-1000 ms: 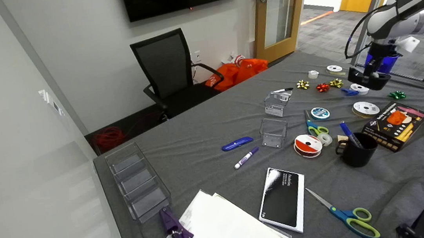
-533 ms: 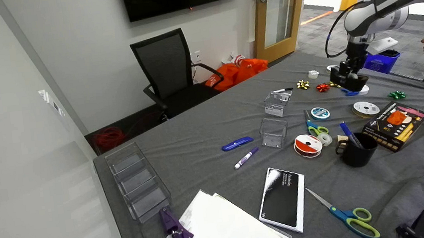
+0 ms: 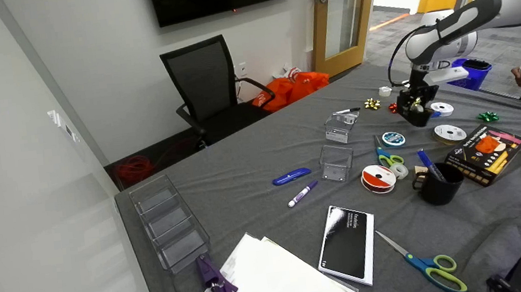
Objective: Move the black object to the left
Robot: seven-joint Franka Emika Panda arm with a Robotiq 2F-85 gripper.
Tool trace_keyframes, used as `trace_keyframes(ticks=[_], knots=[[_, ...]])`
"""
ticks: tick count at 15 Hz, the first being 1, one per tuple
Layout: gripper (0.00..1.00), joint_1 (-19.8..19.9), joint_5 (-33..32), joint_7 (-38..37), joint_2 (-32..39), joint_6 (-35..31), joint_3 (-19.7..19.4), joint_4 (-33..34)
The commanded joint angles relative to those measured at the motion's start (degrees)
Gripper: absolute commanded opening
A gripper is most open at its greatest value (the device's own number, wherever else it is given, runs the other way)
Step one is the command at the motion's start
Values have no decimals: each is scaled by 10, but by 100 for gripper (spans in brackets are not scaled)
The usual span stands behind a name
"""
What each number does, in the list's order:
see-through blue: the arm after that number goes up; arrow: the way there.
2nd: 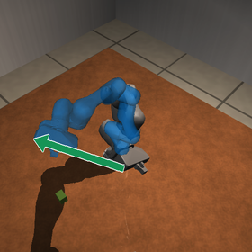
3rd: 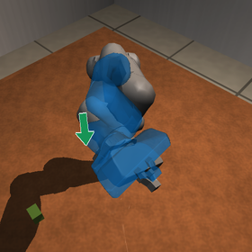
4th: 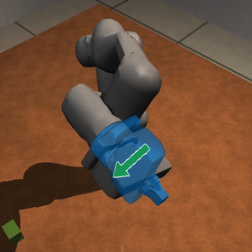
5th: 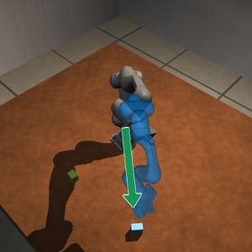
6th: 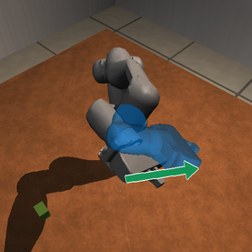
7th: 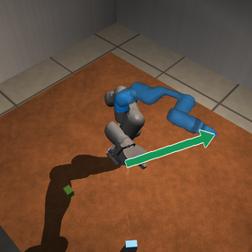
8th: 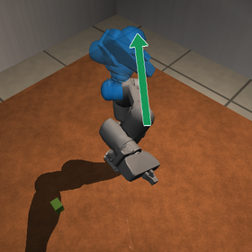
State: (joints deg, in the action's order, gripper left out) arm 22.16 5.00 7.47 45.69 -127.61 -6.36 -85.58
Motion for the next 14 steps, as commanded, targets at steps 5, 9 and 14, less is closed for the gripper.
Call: trace_keyframes(ticks=[5, 9, 14], knots=[[88, 2, 41, -67, 74, -52, -1, 64], [100, 9, 32, -45, 54, -69, -2, 50], [100, 30, 20, 23, 3, -55, -5, 24]])
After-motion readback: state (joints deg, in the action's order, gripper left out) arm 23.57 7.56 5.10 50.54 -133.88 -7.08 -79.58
